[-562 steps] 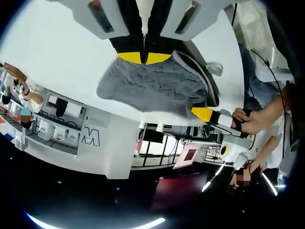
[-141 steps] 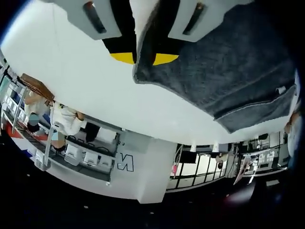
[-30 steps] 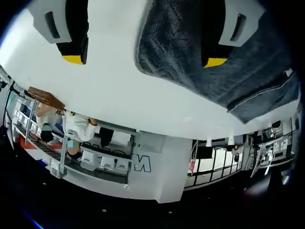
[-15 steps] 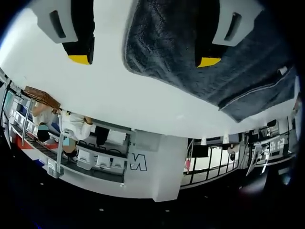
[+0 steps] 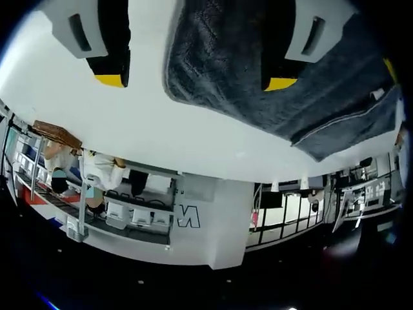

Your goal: Open the folded towel by lifting each exposed corner and separating the folded layers until the towel lies flat within the target outline without major curled edges

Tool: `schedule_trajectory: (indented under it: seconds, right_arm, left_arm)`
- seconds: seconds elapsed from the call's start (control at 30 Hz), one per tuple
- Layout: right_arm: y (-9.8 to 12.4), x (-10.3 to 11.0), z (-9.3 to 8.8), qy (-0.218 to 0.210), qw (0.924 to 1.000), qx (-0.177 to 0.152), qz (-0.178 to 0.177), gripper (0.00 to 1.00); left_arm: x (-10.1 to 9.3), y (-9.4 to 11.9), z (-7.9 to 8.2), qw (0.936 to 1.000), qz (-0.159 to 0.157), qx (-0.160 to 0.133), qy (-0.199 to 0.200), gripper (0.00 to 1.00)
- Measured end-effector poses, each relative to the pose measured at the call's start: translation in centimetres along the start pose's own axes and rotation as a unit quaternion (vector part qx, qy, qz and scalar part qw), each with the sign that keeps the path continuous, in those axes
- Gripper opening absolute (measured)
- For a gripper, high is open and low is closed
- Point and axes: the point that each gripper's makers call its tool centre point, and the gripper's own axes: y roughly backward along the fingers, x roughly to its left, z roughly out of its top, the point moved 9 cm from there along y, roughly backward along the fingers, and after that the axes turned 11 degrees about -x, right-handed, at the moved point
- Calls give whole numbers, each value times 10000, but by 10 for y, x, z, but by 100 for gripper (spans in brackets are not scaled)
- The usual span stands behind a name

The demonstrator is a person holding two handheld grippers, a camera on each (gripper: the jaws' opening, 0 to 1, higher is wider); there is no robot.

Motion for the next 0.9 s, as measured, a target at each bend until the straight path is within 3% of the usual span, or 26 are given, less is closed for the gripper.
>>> schedule_trajectory:
  seconds: [0.53, 0.67, 0.9]
  right_arm:
    - [6, 29, 13, 73, 9993, -211, 313, 66]
    - [5, 40, 16, 229, 9979, -351, 486, 61]
    - [6, 49, 16, 266, 9969, -364, 644, 54]
  left_arm:
    - [5, 28, -3, 9997, 148, 46, -186, 52]
    - [7, 36, -2, 9995, 88, -129, -262, 43]
    - [10, 41, -3, 9991, 180, -25, -373, 43]
